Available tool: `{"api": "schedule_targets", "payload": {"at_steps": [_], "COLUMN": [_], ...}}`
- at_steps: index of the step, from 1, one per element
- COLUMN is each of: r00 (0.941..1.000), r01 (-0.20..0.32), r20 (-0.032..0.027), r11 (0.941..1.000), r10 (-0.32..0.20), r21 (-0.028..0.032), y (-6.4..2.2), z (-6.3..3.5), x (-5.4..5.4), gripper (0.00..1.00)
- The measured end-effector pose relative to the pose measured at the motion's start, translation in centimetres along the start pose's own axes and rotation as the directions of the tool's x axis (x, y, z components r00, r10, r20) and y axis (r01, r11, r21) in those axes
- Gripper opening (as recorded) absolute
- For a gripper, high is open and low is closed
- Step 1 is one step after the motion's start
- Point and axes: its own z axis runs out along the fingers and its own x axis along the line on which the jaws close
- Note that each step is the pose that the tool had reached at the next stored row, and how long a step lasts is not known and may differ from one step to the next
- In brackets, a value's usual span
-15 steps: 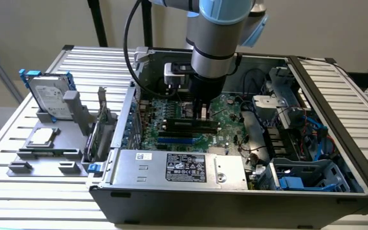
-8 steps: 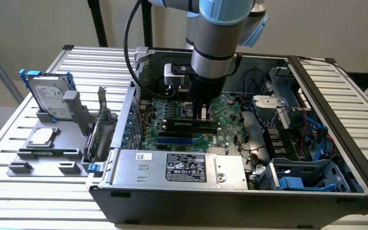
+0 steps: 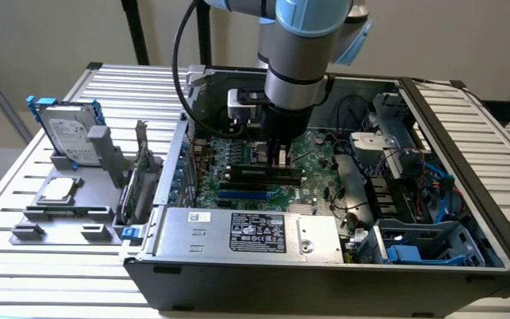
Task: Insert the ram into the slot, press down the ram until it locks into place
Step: 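Insert the ram into the slot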
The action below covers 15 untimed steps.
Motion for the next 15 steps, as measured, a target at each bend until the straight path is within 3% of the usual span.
{"api": "schedule_targets", "payload": {"at_steps": [15], "r00": [1.0], "r01": [0.004], "r20": [-0.0015], "r11": [1.0], "r10": [-0.004], "r21": [-0.0001], "y": [-0.02], "z": [0.4], "x": [-0.27], "gripper": [0.14]}}
